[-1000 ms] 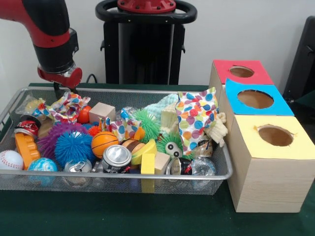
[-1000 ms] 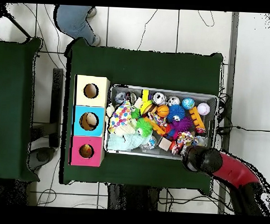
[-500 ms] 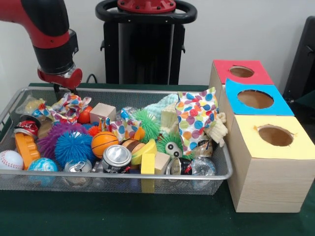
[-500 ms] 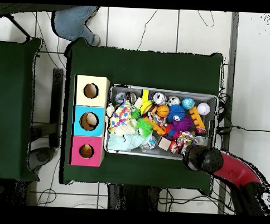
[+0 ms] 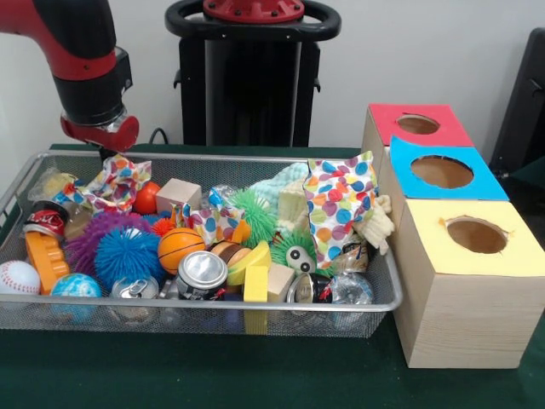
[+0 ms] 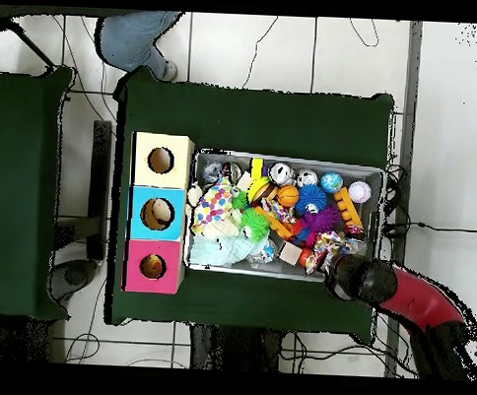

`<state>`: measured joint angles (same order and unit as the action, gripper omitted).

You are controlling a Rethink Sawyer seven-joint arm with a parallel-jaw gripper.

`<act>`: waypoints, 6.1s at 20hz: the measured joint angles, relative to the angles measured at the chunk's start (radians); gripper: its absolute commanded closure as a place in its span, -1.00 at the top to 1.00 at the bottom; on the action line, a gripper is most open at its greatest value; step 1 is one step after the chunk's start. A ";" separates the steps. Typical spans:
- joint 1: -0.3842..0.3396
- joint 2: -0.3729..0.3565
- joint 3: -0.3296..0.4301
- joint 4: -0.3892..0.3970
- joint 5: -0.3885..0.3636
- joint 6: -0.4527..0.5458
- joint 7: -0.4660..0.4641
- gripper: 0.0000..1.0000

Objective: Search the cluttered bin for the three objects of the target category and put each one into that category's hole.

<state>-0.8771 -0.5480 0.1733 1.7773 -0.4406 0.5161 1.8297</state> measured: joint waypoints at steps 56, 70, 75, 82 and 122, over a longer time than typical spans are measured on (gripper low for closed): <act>0.115 -0.056 0.056 -0.044 0.040 0.081 0.000 -1.00; 0.225 0.026 0.055 -0.106 0.061 -0.050 0.000 -1.00; 0.255 0.040 0.047 -0.117 0.087 -0.052 0.000 -1.00; 0.249 0.019 0.046 -0.117 0.099 -0.050 0.000 -1.00; -0.038 -0.011 0.062 -0.130 -0.020 -0.007 0.000 1.00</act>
<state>-0.9156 -0.5594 0.2351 1.6475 -0.4603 0.5095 1.8297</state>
